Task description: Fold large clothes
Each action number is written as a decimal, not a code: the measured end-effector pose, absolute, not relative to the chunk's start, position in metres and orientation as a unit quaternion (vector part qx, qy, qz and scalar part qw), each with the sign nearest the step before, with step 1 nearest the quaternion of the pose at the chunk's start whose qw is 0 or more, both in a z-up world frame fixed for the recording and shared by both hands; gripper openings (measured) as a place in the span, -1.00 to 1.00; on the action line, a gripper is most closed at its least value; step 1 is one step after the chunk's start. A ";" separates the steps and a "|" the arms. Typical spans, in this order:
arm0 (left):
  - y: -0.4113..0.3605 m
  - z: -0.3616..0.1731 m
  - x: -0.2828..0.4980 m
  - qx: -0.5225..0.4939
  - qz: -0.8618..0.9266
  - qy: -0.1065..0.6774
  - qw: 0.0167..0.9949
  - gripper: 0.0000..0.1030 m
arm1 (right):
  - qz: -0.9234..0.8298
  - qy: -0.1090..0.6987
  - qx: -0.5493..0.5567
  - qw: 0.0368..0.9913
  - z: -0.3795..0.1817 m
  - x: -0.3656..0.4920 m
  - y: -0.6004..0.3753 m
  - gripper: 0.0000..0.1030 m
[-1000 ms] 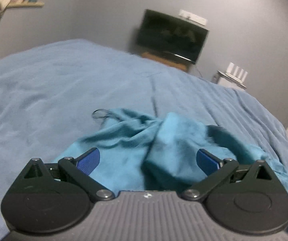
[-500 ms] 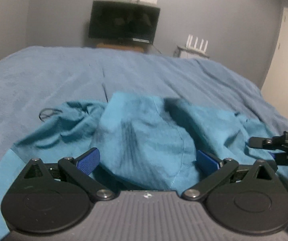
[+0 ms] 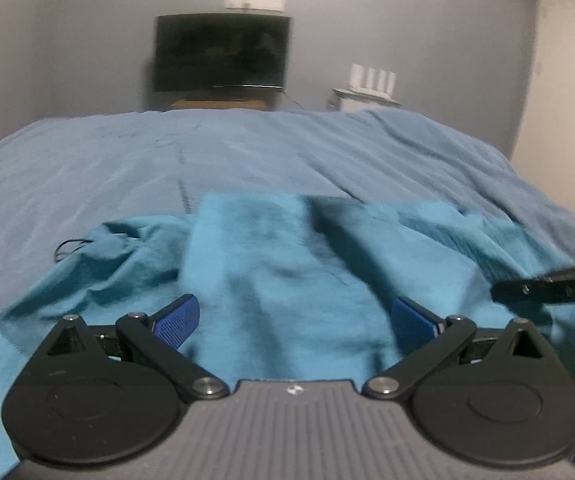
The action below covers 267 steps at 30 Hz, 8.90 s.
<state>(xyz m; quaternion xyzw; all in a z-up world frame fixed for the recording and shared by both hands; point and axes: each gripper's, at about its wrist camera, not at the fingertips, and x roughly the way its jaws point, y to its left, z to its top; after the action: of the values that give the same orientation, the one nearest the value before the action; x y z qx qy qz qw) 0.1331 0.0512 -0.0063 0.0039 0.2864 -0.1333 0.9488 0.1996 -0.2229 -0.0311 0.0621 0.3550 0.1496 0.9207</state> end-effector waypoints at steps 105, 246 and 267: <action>0.014 -0.065 0.063 0.129 -0.150 0.392 0.899 1.00 | -0.095 0.307 0.488 0.812 -0.113 0.073 -0.305 0.27; 0.256 -0.025 0.172 -0.196 -0.119 0.386 0.894 -0.94 | 0.306 0.231 -0.100 0.918 0.011 0.096 -0.128 0.14; 0.258 -0.039 0.176 -0.255 -0.164 0.399 0.865 0.02 | 0.285 0.260 -0.041 0.922 -0.042 0.144 -0.092 -0.42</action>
<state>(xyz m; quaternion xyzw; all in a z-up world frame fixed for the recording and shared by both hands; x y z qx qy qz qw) 0.1765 0.2577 -0.0386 -0.2548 0.3995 -0.1638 0.8653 0.1444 -0.0923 -0.0422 -0.0409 0.2603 0.2849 0.9216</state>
